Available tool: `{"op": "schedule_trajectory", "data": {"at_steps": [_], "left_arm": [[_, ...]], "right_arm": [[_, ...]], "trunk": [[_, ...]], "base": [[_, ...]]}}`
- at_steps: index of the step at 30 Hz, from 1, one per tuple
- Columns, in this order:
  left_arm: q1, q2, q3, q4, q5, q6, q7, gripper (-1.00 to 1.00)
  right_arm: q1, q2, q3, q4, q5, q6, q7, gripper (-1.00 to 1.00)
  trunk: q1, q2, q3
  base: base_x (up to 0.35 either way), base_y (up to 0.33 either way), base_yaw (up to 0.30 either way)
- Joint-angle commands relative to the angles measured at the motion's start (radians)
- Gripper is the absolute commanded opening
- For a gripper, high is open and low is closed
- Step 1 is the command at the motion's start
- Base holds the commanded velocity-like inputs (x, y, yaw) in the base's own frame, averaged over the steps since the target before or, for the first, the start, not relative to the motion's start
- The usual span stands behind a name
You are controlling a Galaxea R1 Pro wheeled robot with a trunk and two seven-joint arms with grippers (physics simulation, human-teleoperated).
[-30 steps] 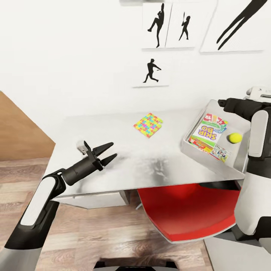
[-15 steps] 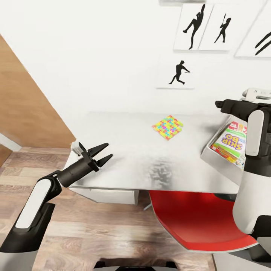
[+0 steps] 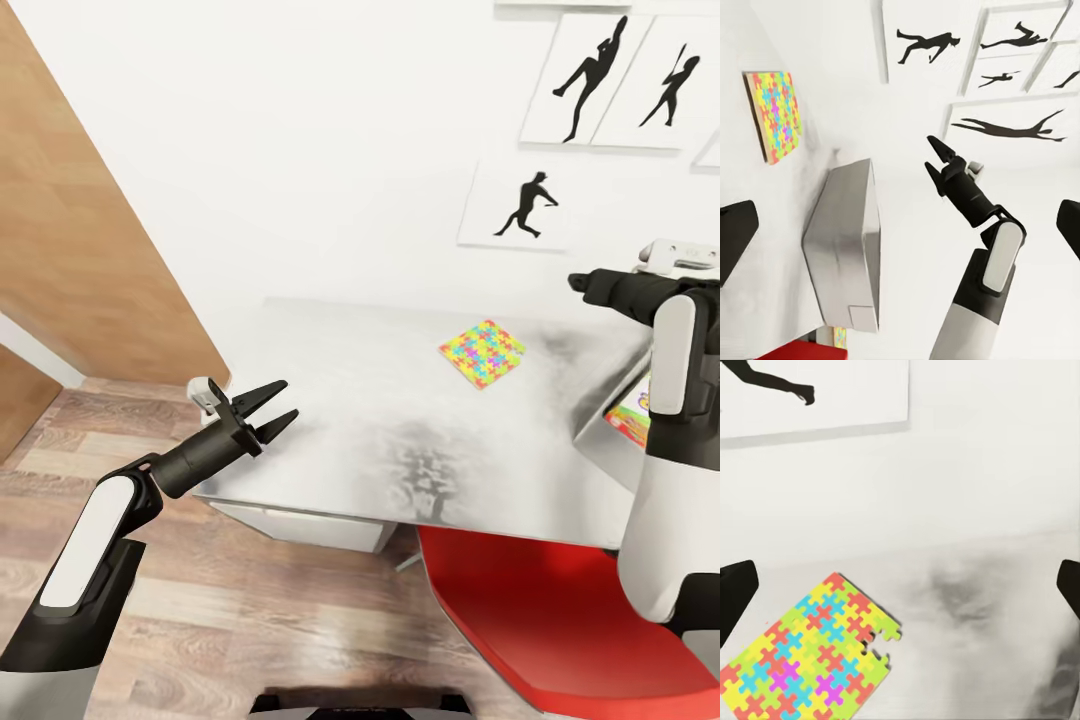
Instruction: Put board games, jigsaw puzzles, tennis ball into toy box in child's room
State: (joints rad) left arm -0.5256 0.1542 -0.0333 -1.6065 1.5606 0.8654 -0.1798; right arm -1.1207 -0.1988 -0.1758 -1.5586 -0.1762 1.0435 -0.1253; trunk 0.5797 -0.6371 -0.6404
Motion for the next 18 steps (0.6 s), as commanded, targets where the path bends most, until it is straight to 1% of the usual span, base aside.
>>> {"op": "schedule_trajectory", "data": {"at_steps": [1, 3, 8, 9, 11, 14, 15, 18], "left_arm": [[-0.001, 0.001, -0.001, 0.000, -0.004, 0.001, -0.006, 1.00], [-0.001, 0.001, -0.001, 0.000, -0.004, 0.001, -0.006, 1.00], [-0.001, 0.001, 0.000, 0.000, -0.004, 0.001, -0.006, 1.00], [-0.001, 0.001, 0.000, 0.000, -0.004, 0.001, -0.006, 1.00], [-0.001, 0.001, 0.000, 0.000, -0.004, 0.001, -0.006, 1.00], [-0.001, 0.001, -0.001, 0.000, -0.004, 0.001, -0.006, 1.00], [-0.001, 0.001, -0.001, 0.000, -0.004, 0.001, -0.006, 1.00], [-0.001, 0.001, -0.001, 0.000, -0.004, 0.001, -0.006, 1.00]], "right_arm": [[-0.002, 0.000, 0.000, 0.007, -0.011, 0.004, -0.010, 1.00], [-0.003, 0.000, -0.001, 0.016, -0.011, 0.004, -0.010, 1.00], [-0.010, -0.001, -0.005, 0.102, -0.011, 0.004, -0.010, 1.00], [-0.010, -0.001, -0.005, 0.102, -0.011, 0.004, -0.010, 1.00], [-0.021, -0.001, -0.007, 0.161, -0.012, 0.004, -0.009, 1.00], [-0.055, -0.003, -0.010, 0.270, -0.014, 0.004, -0.008, 1.00], [-0.055, -0.003, -0.010, 0.270, -0.014, 0.004, -0.008, 1.00], [-0.090, -0.007, -0.012, 0.396, -0.018, 0.004, -0.004, 1.00]], "trunk": [[0.001, -0.001, -0.001], [0.001, -0.001, -0.001], [0.001, -0.001, -0.001], [0.001, -0.001, -0.001], [0.001, -0.001, -0.001], [0.001, -0.001, -0.001], [0.001, -0.001, -0.001], [0.001, -0.001, -0.001]], "base": [[0.232, 0.110, 0.034], [0.243, 0.118, 0.027], [0.256, 0.131, 0.015], [0.241, 0.127, 0.009], [0.184, 0.097, 0.006], [0.106, 0.056, 0.004], [0.084, 0.044, 0.003], [0.054, 0.029, 0.002]]}}
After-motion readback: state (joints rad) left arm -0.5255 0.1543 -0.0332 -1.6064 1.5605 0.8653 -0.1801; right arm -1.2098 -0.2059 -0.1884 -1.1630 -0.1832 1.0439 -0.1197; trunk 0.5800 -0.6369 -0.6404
